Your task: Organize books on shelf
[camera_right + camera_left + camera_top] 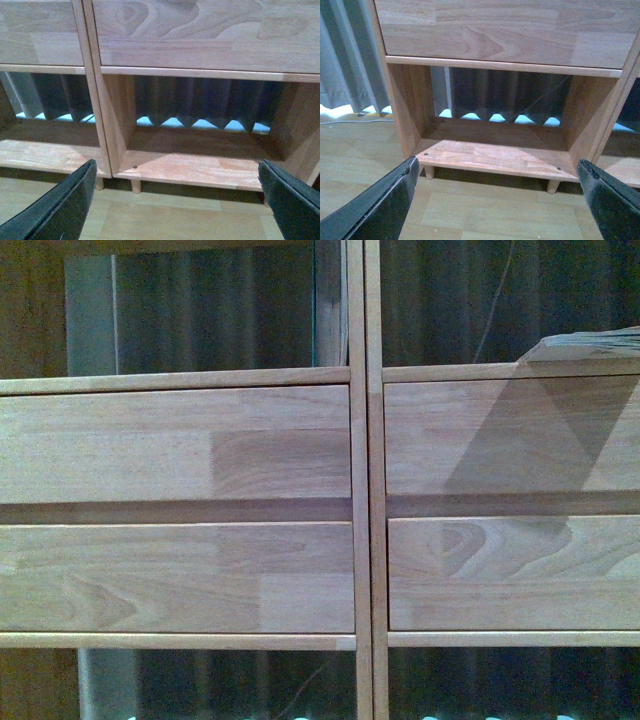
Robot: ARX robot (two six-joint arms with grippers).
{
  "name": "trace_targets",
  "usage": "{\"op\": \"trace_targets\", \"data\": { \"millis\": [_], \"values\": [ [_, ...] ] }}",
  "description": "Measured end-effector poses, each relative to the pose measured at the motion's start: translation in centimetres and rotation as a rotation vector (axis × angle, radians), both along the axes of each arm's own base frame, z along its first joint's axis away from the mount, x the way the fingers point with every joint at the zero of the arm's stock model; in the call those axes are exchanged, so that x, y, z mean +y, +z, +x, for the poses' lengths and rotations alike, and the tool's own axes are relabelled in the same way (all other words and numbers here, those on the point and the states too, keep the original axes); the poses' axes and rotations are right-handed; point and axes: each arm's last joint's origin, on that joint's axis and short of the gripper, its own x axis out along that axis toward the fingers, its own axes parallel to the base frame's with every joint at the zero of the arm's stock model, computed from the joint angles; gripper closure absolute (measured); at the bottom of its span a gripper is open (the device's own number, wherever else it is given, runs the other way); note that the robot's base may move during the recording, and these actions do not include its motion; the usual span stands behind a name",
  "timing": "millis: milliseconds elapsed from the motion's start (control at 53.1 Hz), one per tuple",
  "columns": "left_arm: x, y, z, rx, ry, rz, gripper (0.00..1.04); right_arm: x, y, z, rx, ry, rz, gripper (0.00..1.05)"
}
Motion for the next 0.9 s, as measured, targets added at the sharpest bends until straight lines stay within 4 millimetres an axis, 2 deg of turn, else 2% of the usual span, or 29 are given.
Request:
{"op": "trace_targets", "data": {
  "millis": [905],
  "values": [
    [0.00,0.00,0.00,0.000,0.000,0.000,0.07,0.00,0.00,0.00,0.000,0.000,0.000,0.07]
  ]
}}
